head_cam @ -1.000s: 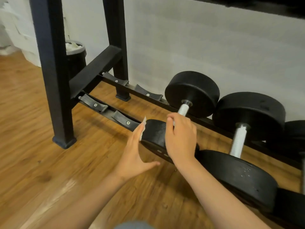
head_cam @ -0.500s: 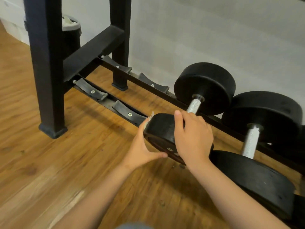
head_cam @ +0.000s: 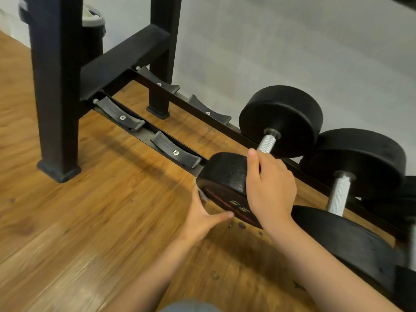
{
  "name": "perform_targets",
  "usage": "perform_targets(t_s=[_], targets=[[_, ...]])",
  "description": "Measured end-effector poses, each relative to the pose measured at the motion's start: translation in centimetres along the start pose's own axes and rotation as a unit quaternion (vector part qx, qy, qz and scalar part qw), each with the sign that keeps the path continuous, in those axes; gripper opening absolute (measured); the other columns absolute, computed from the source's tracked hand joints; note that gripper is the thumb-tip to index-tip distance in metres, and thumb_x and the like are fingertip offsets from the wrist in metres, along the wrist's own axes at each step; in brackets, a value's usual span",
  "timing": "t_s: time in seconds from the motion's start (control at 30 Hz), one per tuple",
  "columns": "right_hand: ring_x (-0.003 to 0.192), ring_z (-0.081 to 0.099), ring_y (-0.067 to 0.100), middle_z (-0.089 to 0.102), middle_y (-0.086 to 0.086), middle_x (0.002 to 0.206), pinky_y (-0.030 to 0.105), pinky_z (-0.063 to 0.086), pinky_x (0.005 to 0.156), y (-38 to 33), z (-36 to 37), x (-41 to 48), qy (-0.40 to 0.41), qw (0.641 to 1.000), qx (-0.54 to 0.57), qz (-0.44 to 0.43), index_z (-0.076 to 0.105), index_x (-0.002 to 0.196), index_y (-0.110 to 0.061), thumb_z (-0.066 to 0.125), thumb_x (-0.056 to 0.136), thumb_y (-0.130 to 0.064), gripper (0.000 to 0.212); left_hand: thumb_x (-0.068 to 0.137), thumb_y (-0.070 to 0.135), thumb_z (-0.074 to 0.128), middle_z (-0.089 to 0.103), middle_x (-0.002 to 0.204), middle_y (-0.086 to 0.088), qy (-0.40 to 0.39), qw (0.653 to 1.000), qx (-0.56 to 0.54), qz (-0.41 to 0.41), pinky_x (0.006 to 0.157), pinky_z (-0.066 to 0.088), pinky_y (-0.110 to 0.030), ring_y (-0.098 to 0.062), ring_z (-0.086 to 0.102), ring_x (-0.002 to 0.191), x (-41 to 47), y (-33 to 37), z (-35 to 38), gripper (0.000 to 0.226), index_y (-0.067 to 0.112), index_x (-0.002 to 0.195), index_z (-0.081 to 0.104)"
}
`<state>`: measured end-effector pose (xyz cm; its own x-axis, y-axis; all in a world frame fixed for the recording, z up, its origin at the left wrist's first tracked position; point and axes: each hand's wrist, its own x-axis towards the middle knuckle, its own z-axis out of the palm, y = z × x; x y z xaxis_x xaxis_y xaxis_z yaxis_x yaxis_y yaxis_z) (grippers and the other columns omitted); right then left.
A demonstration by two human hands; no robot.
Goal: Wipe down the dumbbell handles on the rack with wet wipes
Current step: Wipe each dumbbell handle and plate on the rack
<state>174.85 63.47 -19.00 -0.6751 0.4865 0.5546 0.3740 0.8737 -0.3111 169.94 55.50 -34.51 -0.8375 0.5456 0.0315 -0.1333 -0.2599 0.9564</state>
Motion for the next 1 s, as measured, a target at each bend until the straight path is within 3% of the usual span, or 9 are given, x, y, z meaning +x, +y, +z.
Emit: perform_targets(t_s=[0.07,0.2,0.33,0.43,0.53,0.67,0.8,0.87,1.0], targets=[[0.064,0.054,0.011,0.055,-0.008,0.07,0.041,0.051,0.062,0.0,0.0,0.0,0.0,1.0,0.002,0.001,0.066,0.084,-0.019,0.03,0.102,-0.042,0.047,0.037,0.053,0.094,0.047,0.132,0.019,0.002,1.0,-0.011,0.003,0.096,0.035,-0.004,0.015,0.046,0.12,0.0,0.2,0.1,0.121,0.026,0.137,0.033],[0.064,0.054,0.011,0.054,-0.008,0.07,0.041,0.051,0.062,0.0,-0.1,0.0,0.0,1.0,0.007,0.001,0.067,0.085,-0.017,0.033,0.104,-0.038,0.044,0.036,0.065,0.09,0.055,0.127,0.024,0.03,0.999,-0.017,0.02,0.104,0.043,-0.018,0.005,0.049,0.123,-0.2,1.4,-0.1,0.12,0.024,0.137,0.04],[0.064,0.055,0.012,0.055,-0.007,0.071,0.04,0.051,0.059,0.0,0.0,0.0,0.002,1.0,0.001,0.004,0.07,0.087,-0.015,0.029,0.101,-0.041,0.05,0.048,0.065,0.085,0.048,0.138,0.017,-0.003,0.993,0.071,0.096,0.099,0.039,-0.008,0.005,0.044,0.128,0.2,5.4,-0.8,0.113,0.023,0.143,0.039],[0.064,0.056,0.012,0.054,-0.007,0.071,0.041,0.052,0.059,-0.1,-0.1,0.0,0.004,1.0,0.002,0.006,0.07,0.087,-0.015,0.029,0.101,-0.041,0.051,0.051,0.055,0.086,0.038,0.149,0.014,-0.067,0.976,0.168,0.118,0.113,0.036,-0.028,-0.004,0.036,0.138,1.4,7.4,-1.7,0.117,0.03,0.15,0.029],[0.062,0.055,0.013,0.053,-0.007,0.069,0.041,0.052,0.057,0.0,-0.1,0.0,0.007,1.0,0.003,0.005,0.069,0.084,-0.015,0.029,0.101,-0.04,0.05,0.054,0.045,0.09,0.037,0.151,0.014,-0.103,0.968,0.2,0.114,0.115,0.036,-0.04,-0.007,0.036,0.14,2.4,7.4,-2.4,0.117,0.036,0.151,0.026],[0.061,0.053,0.013,0.055,-0.005,0.067,0.04,0.05,0.057,0.1,-0.1,0.1,0.005,1.0,0.008,0.003,0.068,0.082,-0.016,0.028,0.102,-0.04,0.051,0.057,0.027,0.091,0.05,0.142,0.014,-0.095,0.98,0.148,0.088,0.108,0.039,-0.022,-0.005,0.044,0.134,2.5,5.7,-2.8,0.107,0.029,0.147,0.033],[0.06,0.053,0.013,0.054,-0.005,0.066,0.04,0.05,0.057,0.1,-0.1,0.0,0.01,1.0,0.013,0.001,0.067,0.08,-0.016,0.028,0.101,-0.041,0.051,0.048,0.025,0.093,0.059,0.131,0.004,-0.068,0.994,0.084,0.008,0.1,0.046,-0.021,-0.008,0.053,0.125,2.5,2.9,-2.6,0.099,0.022,0.135,0.046],[0.059,0.052,0.012,0.054,-0.005,0.065,0.04,0.05,0.056,0.1,0.1,0.0,0.013,1.0,0.013,-0.002,0.067,0.079,-0.016,0.027,0.101,-0.041,0.052,0.044,0.026,0.096,0.062,0.123,0.006,-0.06,0.996,0.068,-0.02,0.094,0.048,-0.015,0.002,0.057,0.115,2.8,2.3,-2.5,0.093,0.023,0.126,0.051],[0.061,0.053,0.012,0.055,-0.006,0.067,0.039,0.049,0.058,0.2,0.1,0.1,0.002,1.0,0.021,0.004,0.066,0.08,-0.017,0.024,0.101,-0.042,0.053,0.061,-0.008,0.084,0.057,0.116,0.01,-0.084,0.994,0.054,-0.043,0.095,0.045,-0.009,0.02,0.056,0.097,2.8,3.6,-2.5,0.079,0.017,0.126,0.046]])
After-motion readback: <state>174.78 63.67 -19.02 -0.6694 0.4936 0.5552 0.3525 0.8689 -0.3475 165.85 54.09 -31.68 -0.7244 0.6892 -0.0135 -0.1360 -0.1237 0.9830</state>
